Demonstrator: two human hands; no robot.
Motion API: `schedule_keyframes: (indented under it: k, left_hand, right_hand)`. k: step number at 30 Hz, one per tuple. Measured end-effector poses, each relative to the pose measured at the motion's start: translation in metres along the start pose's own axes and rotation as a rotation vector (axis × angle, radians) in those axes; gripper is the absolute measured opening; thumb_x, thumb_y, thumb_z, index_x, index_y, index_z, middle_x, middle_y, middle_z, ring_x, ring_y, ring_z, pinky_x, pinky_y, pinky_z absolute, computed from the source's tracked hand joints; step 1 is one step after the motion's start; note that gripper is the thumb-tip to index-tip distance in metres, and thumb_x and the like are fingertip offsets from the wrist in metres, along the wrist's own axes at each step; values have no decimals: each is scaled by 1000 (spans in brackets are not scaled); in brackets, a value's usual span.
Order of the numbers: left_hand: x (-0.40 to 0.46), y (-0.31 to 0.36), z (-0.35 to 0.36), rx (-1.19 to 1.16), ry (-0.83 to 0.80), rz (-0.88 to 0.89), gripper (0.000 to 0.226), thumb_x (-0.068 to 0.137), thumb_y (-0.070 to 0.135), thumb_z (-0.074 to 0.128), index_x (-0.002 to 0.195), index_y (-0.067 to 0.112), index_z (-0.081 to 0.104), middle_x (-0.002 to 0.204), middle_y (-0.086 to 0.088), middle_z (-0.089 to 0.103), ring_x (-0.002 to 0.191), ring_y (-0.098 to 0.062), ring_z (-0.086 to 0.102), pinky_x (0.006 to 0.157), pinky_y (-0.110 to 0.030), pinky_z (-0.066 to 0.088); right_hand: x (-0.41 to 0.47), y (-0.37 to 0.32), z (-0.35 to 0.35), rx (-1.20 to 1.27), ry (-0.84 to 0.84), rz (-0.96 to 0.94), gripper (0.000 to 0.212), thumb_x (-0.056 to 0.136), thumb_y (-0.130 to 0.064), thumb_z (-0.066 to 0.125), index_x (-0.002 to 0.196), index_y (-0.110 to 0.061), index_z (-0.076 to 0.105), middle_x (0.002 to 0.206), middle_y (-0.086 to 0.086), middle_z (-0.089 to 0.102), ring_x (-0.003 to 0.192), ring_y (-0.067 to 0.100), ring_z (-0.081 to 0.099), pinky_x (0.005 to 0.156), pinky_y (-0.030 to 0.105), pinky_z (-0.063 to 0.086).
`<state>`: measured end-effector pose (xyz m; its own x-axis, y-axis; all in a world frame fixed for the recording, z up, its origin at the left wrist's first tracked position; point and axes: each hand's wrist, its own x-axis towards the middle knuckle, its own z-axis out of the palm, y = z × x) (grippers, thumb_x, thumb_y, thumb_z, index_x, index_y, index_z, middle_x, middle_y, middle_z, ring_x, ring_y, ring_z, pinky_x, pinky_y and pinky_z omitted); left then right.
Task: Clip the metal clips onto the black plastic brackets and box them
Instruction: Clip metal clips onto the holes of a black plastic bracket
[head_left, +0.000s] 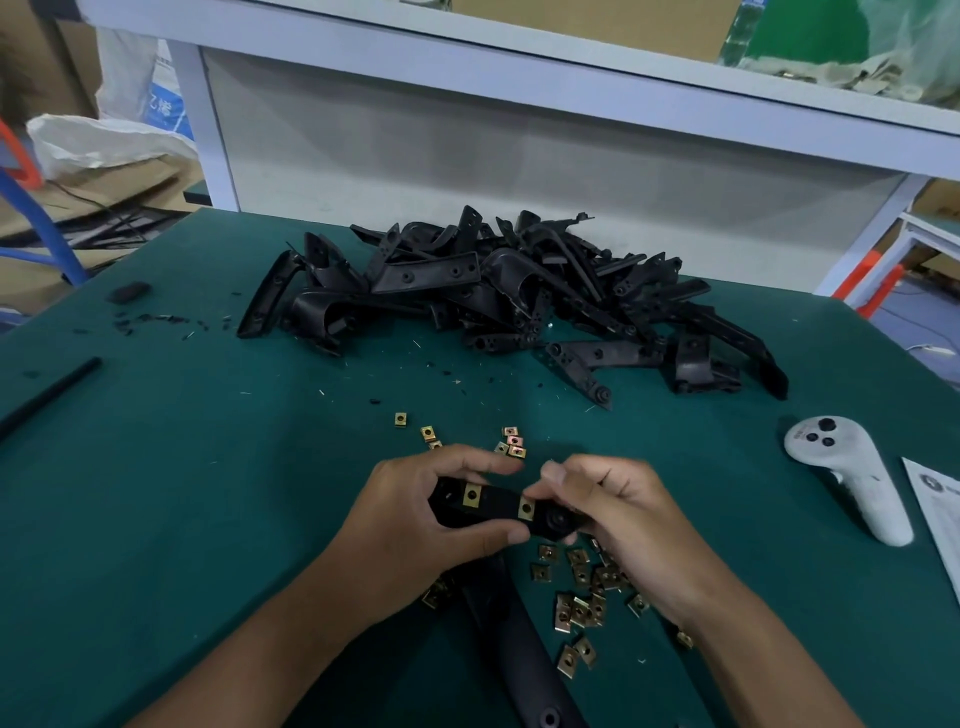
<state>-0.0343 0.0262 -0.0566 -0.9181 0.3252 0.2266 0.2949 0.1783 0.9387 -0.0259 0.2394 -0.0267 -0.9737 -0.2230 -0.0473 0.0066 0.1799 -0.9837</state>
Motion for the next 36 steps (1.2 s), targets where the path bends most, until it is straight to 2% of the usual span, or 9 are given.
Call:
schedule_keyframes:
  k: [3, 6, 8, 11, 16, 22, 30, 34, 36]
  left_hand:
    - [0, 2, -1, -11, -16, 1, 32, 77, 49, 83, 107, 43, 75, 98, 14, 77, 89, -7, 73, 77, -22, 58]
    - [1, 5, -3, -26, 26, -22, 23, 77, 45, 82, 99, 43, 77, 88, 12, 76, 74, -2, 69, 65, -15, 53]
    - [2, 5, -4, -36, 58, -35, 21, 74, 44, 81, 95, 42, 77, 81, 10, 75, 67, -1, 66, 61, -14, 50]
    - [1, 6, -4, -53, 57, -48, 21, 73, 43, 81, 93, 40, 77, 79, 7, 74, 66, -4, 66, 61, -16, 52]
    - [2, 3, -3, -42, 93, -29, 22, 72, 45, 79, 93, 39, 76, 81, 10, 75, 69, -2, 67, 62, -13, 50]
    - [1, 7, 1, -57, 142, 49, 27, 76, 40, 87, 100, 43, 75, 95, 16, 76, 86, -2, 71, 73, -10, 52]
    - [-19, 62, 25, 102, 203, 204, 19, 75, 58, 66, 94, 56, 66, 89, 24, 71, 82, 2, 66, 66, -7, 47]
    - [-30, 113, 88, 209, -59, 343, 14, 84, 59, 60, 97, 57, 58, 94, 35, 65, 78, 14, 63, 64, 0, 42]
    - [-43, 132, 135, 212, -221, 379, 14, 85, 58, 61, 97, 51, 58, 90, 32, 65, 69, 14, 60, 63, -2, 41]
  right_hand:
    - [0, 1, -3, -37, -7, -15, 41, 92, -59, 53, 96, -30, 81, 95, -7, 77, 85, 6, 63, 70, 17, 46]
    - [2, 3, -11, -191, 152, -76, 38, 101, -50, 45, 93, -36, 80, 93, -13, 77, 84, 5, 68, 71, 13, 47]
    - [4, 8, -14, -382, 266, -115, 30, 105, -41, 50, 94, -37, 77, 94, -18, 75, 86, 8, 68, 72, 22, 49]
    - [4, 15, -11, -523, 291, -140, 15, 100, -37, 59, 98, -38, 74, 92, -20, 72, 92, 2, 66, 75, 13, 46]
    - [-1, 9, -2, -201, -45, -77, 36, 96, -60, 48, 103, -36, 73, 91, -11, 74, 81, 4, 63, 77, 16, 47]
    - [-4, -2, 3, -13, -77, -114, 16, 99, -35, 59, 98, -32, 74, 89, 1, 76, 77, 7, 66, 72, 21, 51]
    - [-77, -50, -30, -106, 193, -235, 22, 97, -42, 59, 88, -24, 70, 86, -2, 74, 82, 10, 66, 78, 22, 51]
    - [-180, -56, -60, -134, 432, -227, 16, 97, -36, 59, 92, -25, 69, 85, -1, 74, 79, 11, 66, 77, 23, 52]
    - [-241, -47, -76, -127, 613, -177, 23, 97, -29, 61, 91, -7, 65, 80, -1, 72, 73, 9, 63, 73, 21, 50]
